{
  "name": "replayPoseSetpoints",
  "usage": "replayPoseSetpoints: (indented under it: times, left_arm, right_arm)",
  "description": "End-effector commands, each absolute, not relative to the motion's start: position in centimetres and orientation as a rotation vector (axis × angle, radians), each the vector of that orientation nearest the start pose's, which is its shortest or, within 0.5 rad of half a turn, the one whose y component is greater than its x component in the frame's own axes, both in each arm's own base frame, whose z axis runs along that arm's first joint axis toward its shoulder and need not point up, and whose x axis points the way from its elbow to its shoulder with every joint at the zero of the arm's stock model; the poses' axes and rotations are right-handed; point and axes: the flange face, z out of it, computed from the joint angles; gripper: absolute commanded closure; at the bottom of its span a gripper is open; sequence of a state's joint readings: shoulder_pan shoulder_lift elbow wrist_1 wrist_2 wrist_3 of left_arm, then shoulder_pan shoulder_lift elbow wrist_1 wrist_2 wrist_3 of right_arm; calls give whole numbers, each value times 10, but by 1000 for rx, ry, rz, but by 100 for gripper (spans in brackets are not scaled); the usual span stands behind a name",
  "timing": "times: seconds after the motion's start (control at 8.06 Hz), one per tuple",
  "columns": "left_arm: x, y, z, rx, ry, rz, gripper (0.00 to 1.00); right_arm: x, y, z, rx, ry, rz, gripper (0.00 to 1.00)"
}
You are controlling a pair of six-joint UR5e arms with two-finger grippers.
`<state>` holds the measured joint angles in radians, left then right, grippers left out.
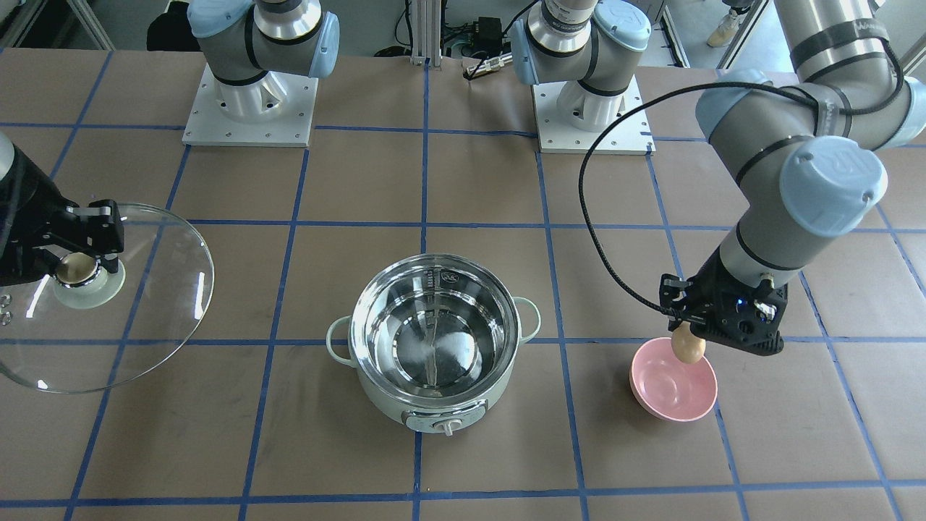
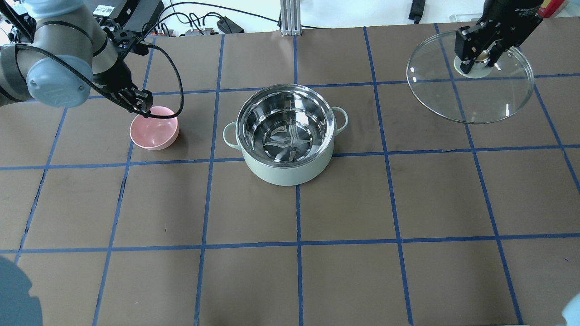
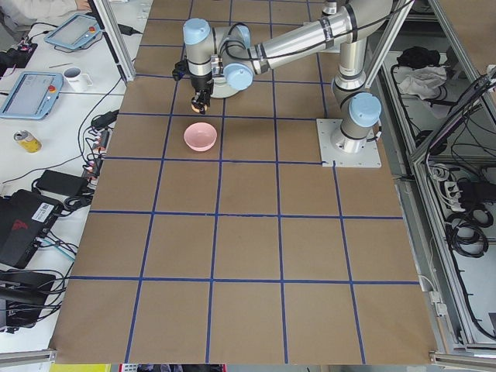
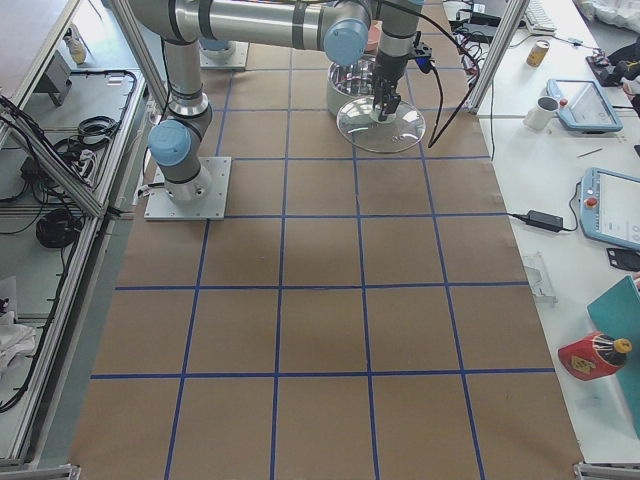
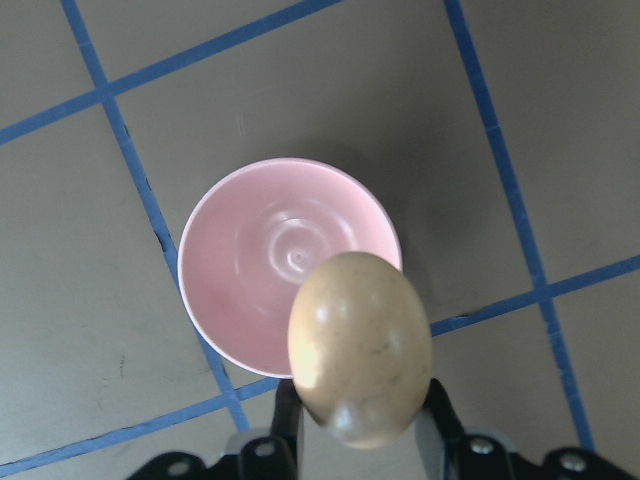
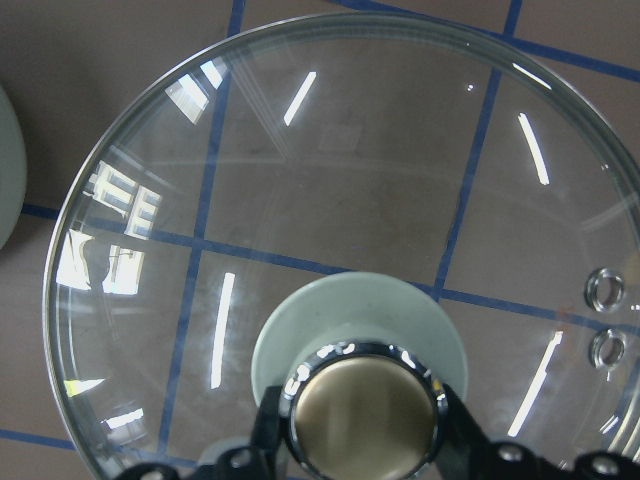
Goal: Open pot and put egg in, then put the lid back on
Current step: 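Carry the egg over the open pot and lower it inside with the left gripper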
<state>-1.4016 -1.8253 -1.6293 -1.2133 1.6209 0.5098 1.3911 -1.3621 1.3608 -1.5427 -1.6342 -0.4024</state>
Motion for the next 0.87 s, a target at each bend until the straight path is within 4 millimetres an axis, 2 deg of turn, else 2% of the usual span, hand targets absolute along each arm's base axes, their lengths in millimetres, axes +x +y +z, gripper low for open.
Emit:
replayPoseSetpoints:
  times: [0.0,0.25,0.37,0.5,0.62,0.74]
  left_arm:
    - [-147,-567,392,490,3048,-119,100]
    - [-215,-551,392,375,3129,-135,100]
    - [-256,-535,386,385,3137,-116,100]
    - [-285,-529,369,388,3143,-83,100]
    - [-304,-533,346,355,3147,-66,100]
    - [-311,-548,331,359,3155,-142,100]
  right_arm:
    - [21,-591,476,-368,3172,71,100]
    - [21,-591,476,-368,3173,67,100]
    - [21,-591,476,-368,3173,64,100]
    - [21,-592,474,-367,3169,68,100]
    - [21,-592,473,-368,3173,74,100]
    - [21,-593,472,-368,3168,72,100]
